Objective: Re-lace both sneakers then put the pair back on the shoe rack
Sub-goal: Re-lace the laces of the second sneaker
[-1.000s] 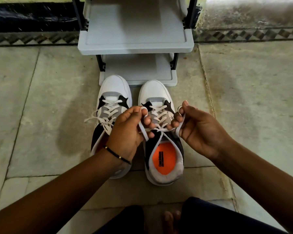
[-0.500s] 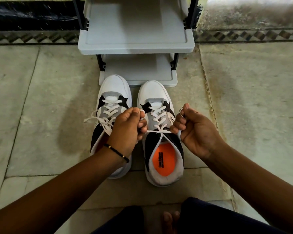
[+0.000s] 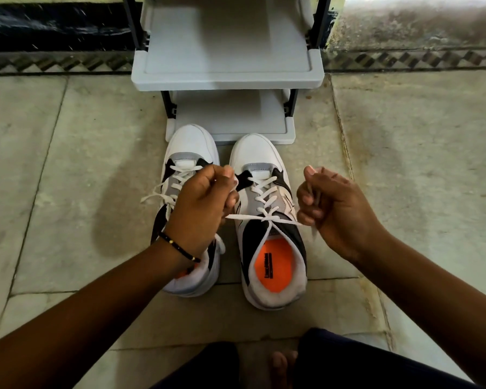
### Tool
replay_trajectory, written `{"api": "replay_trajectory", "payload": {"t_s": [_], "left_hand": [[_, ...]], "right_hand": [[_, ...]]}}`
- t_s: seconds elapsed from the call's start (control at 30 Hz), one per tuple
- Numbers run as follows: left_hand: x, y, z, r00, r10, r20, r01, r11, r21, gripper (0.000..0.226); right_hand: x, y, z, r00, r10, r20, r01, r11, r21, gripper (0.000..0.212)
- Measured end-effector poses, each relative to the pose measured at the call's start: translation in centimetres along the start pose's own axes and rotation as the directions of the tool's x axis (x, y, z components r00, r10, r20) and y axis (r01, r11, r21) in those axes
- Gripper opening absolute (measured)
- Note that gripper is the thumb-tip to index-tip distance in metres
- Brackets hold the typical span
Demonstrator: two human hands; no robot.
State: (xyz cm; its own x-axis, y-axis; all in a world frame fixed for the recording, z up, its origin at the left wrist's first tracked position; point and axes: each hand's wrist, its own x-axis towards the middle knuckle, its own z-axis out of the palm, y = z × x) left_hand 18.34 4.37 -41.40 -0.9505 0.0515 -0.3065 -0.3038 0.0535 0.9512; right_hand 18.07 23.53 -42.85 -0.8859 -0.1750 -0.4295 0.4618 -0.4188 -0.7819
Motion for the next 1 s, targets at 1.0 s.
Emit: {"api": "replay_trajectory", "payload": {"t_s": [1.0], "left_hand": [[-1.4, 1.8, -0.9, 0.825, 0.22, 0.52, -0.559, 0.197, 0.805, 0.031]], "right_hand": [[-0.8, -2.0, 0.3, 0.944, -0.02, 0.328, 0.215, 0.794, -0.569, 0.022]]}}
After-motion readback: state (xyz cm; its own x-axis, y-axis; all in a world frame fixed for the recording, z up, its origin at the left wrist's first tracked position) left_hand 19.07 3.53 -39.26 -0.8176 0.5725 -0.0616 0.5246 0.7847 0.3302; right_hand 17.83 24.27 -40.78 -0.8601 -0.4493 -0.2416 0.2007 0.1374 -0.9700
